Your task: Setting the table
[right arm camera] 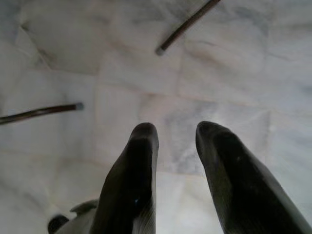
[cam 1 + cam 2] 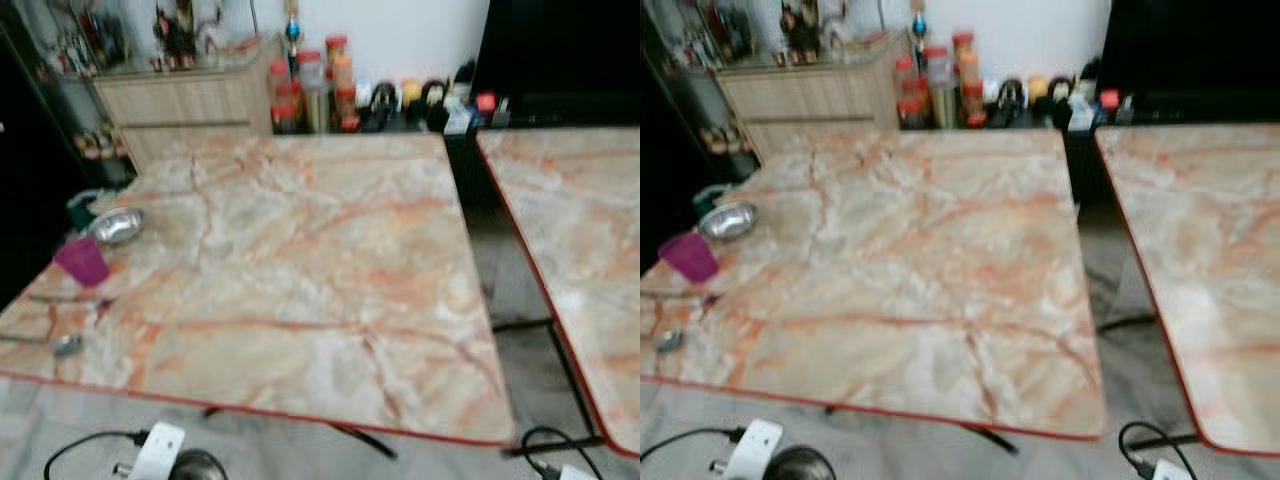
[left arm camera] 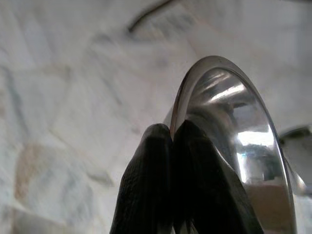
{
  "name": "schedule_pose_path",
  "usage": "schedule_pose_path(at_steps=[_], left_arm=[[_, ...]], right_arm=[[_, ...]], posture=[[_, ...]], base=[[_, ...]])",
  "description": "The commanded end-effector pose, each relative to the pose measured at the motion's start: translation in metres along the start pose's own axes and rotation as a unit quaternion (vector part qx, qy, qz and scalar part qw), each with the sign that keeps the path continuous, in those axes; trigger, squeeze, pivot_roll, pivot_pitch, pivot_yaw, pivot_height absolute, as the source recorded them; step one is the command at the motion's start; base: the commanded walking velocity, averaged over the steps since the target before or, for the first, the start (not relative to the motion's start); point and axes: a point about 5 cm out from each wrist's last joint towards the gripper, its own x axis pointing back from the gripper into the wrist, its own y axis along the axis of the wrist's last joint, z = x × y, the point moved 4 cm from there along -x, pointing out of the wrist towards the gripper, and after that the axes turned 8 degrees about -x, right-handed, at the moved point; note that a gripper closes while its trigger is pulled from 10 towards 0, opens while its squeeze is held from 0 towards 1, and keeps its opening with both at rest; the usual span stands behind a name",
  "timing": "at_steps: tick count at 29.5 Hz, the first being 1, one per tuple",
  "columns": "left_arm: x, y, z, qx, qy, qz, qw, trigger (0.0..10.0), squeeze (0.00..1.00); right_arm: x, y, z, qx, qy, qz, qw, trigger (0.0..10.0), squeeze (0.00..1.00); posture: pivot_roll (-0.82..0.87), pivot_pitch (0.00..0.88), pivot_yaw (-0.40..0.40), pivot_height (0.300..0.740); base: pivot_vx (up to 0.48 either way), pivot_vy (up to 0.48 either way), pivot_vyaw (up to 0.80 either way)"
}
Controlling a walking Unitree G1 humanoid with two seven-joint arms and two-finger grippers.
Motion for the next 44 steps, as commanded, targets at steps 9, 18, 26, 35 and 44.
schedule_pose_path(at_steps=[9,18,26,35,44], left_arm=[[0.0004,-0.0007,0.0066,-0.004,0.009,0.005,1.000,10.0,0.00],[0.0001,0.0010,0.0059,-0.007,0.008,0.002,1.000,10.0,0.00],[-0.0001,0.0019,0.0038,0.000,0.006,-0.003,1.000,10.0,0.00],[0.0001,0.0020,0.0044,0.004,0.007,-0.004,1.000,10.0,0.00],[0.0009,0.0004,0.0082,0.000,0.008,-0.004,1.000,10.0,0.00]], right_arm=[[0.0009,-0.0079,0.0006,-0.004,0.001,0.014,1.000,10.0,0.00],[0.0008,-0.0079,0.0002,-0.004,-0.001,0.014,1.000,10.0,0.00],[0.0008,-0.0082,0.0004,-0.003,0.000,0.016,1.000,10.0,0.00],[0.0008,-0.0088,0.0008,-0.004,0.001,0.017,1.000,10.0,0.00],[0.0008,-0.0086,0.0010,-0.004,0.002,0.017,1.000,10.0,0.00]], posture=[[0.01,0.065,0.070,0.740],[0.01,0.065,0.069,0.740],[0.01,0.068,0.069,0.740],[0.00,0.068,0.069,0.740],[0.01,0.067,0.068,0.740]], base=[[0.000,-0.480,0.00],[0.000,-0.480,0.00],[0.000,-0.480,0.00],[0.000,-0.480,0.00],[0.000,-0.295,0.00]])
